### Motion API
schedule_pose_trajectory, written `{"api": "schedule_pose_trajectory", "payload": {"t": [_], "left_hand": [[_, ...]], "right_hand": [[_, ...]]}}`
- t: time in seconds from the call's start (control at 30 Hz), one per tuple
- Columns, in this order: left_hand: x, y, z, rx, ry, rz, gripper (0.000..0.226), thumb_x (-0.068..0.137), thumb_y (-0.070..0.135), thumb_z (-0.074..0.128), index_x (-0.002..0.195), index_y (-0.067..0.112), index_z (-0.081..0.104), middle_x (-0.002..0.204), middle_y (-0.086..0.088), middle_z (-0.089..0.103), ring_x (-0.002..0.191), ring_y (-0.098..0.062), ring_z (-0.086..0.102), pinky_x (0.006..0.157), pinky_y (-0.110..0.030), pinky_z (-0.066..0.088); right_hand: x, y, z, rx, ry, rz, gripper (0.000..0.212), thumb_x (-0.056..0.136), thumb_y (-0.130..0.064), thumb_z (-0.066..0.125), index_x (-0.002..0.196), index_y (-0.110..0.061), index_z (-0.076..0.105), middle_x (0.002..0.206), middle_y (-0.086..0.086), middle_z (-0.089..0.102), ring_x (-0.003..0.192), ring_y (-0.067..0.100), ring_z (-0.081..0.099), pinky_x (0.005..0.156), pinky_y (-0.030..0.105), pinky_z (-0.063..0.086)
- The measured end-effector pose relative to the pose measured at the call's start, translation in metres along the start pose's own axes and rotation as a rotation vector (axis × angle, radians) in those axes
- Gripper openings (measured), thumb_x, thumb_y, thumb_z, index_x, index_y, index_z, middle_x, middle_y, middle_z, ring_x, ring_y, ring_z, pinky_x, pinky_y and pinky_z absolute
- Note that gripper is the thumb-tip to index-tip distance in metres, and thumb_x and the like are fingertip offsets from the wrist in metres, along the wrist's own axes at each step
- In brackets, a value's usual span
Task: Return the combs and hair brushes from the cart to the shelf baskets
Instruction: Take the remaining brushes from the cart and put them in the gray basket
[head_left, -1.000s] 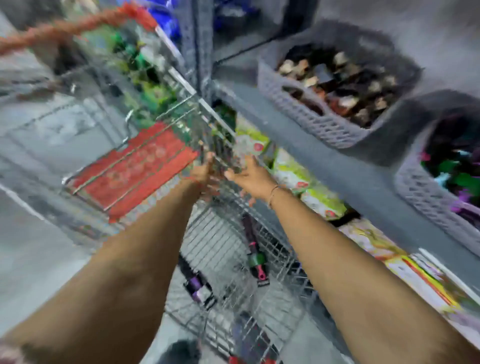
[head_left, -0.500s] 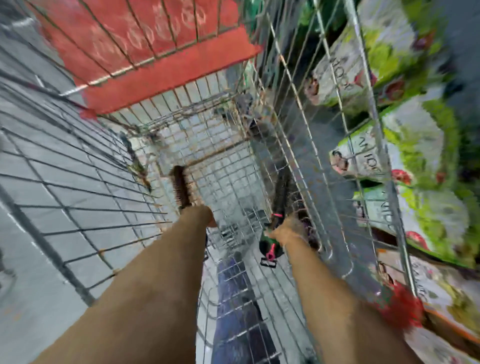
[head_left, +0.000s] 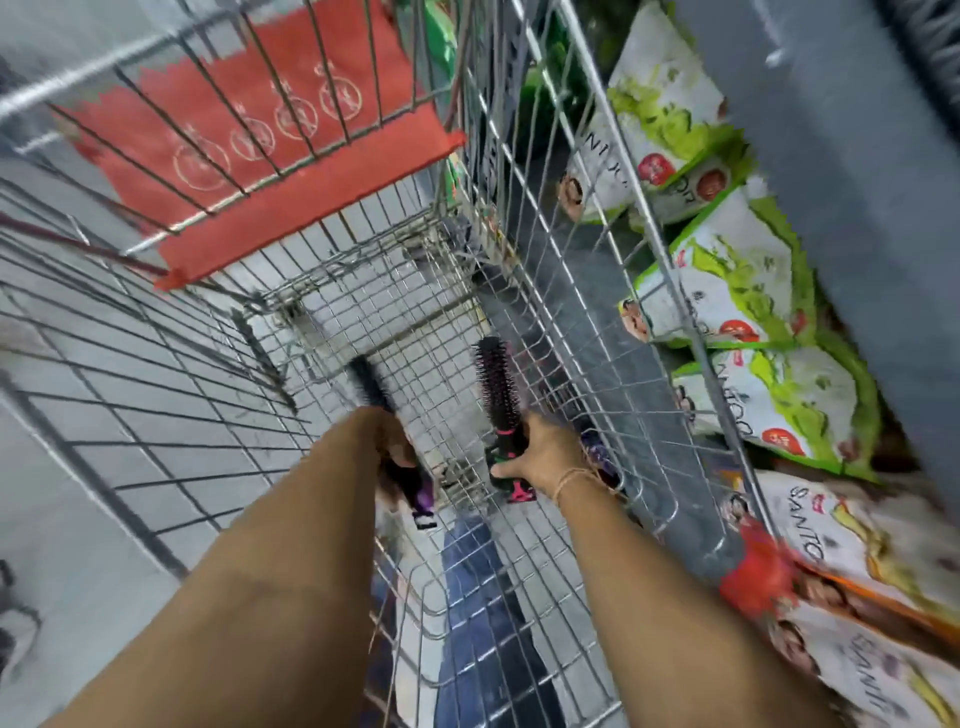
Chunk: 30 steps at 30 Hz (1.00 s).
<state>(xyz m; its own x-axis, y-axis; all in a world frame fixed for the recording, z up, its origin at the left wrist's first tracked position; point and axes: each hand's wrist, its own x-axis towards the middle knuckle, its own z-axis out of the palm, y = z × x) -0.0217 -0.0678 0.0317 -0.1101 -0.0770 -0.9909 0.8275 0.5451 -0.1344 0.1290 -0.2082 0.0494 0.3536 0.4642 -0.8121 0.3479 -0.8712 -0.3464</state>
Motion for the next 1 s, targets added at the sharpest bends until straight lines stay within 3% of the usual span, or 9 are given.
{"api": "schedule_pose_trajectory", "payload": {"t": [0.1,0.2,0.27,0.4,0.5,0.67,0.73,0.83,1.0], "left_hand": [[-0.034,0.016,-0.020,0.032,-0.114,0.132,0.021,0.094,-0.010,0.035,0.110,-0.011,0.048,0.136,-0.030,0.049,0.130,-0.043,0.044,0.108,-0.052,0.036],[-0.087,0.026,-0.030,0.143,-0.297,0.367,0.042,0.089,-0.010,0.043,0.130,0.002,0.046,0.097,-0.022,0.074,0.090,-0.031,0.073,0.078,-0.039,0.058],[-0.125,0.029,-0.036,0.201,-0.441,0.535,0.055,0.064,-0.005,0.071,0.116,0.009,0.057,0.067,-0.010,0.077,0.060,-0.021,0.075,0.059,-0.032,0.062],[-0.193,0.025,-0.027,0.224,-0.628,0.797,0.061,0.009,0.017,0.096,0.067,0.011,0.078,0.059,-0.007,0.075,0.052,-0.017,0.072,0.052,-0.025,0.060],[-0.247,0.035,0.005,0.356,-0.877,0.861,0.049,0.032,0.011,0.093,0.078,0.007,0.078,0.066,-0.010,0.077,0.057,-0.021,0.073,0.057,-0.029,0.060],[-0.329,0.062,0.098,0.455,-0.575,1.064,0.027,0.083,-0.002,0.050,0.092,0.006,0.075,0.068,-0.005,0.073,0.062,-0.015,0.071,0.069,-0.025,0.060],[-0.362,0.057,0.150,0.598,-0.627,1.137,0.049,0.093,-0.006,0.032,0.076,0.007,0.076,0.061,0.001,0.075,0.055,-0.009,0.072,0.059,-0.019,0.059],[-0.407,0.039,0.229,0.728,-0.582,1.250,0.038,0.095,-0.006,0.035,0.074,0.013,0.061,0.046,0.009,0.070,0.041,0.001,0.065,0.046,-0.014,0.054],[-0.432,0.053,0.311,0.712,-0.315,1.366,0.035,0.095,0.004,0.047,0.062,0.015,0.042,0.022,0.012,0.050,0.020,0.006,0.047,0.032,-0.011,0.043]], "right_hand": [[-0.019,-0.019,-0.007,-0.011,0.153,-0.032,0.059,0.069,-0.037,0.077,0.116,-0.013,0.052,0.110,0.013,0.069,0.098,0.028,0.065,0.087,0.040,0.055],[-0.048,-0.035,-0.018,0.114,0.360,-0.063,0.054,0.073,-0.039,0.071,0.115,-0.013,0.050,0.111,0.016,0.067,0.099,0.032,0.064,0.083,0.041,0.054],[-0.073,-0.043,-0.024,0.153,0.570,-0.078,0.054,0.078,-0.041,0.066,0.119,-0.012,0.046,0.109,0.019,0.067,0.097,0.036,0.064,0.078,0.040,0.052],[-0.140,-0.055,-0.034,0.392,1.002,-0.111,0.054,0.078,-0.039,0.067,0.121,-0.011,0.049,0.101,0.017,0.071,0.090,0.036,0.066,0.070,0.036,0.049],[-0.195,-0.059,-0.060,0.704,1.272,-0.198,0.034,0.069,-0.025,0.077,0.094,-0.011,0.059,0.086,0.013,0.074,0.082,0.030,0.068,0.063,0.031,0.044],[-0.277,-0.033,-0.110,1.014,1.603,-0.304,0.028,0.071,-0.025,0.078,0.085,-0.020,0.054,0.067,-0.012,0.059,0.057,-0.014,0.055,0.053,0.001,0.039],[-0.305,-0.016,-0.131,1.102,1.738,-0.314,0.025,0.073,-0.024,0.077,0.076,-0.011,0.055,0.059,-0.001,0.051,0.051,-0.006,0.047,0.049,0.001,0.035],[-0.345,0.021,-0.166,1.147,1.908,-0.329,0.027,0.075,-0.020,0.075,0.068,0.000,0.058,0.059,0.008,0.049,0.048,-0.005,0.041,0.049,0.003,0.034],[-0.385,0.103,-0.216,1.304,1.730,-0.114,0.030,0.089,-0.021,0.059,0.093,0.008,0.064,0.074,0.019,0.064,0.076,0.029,0.059,0.070,0.030,0.041]]}}
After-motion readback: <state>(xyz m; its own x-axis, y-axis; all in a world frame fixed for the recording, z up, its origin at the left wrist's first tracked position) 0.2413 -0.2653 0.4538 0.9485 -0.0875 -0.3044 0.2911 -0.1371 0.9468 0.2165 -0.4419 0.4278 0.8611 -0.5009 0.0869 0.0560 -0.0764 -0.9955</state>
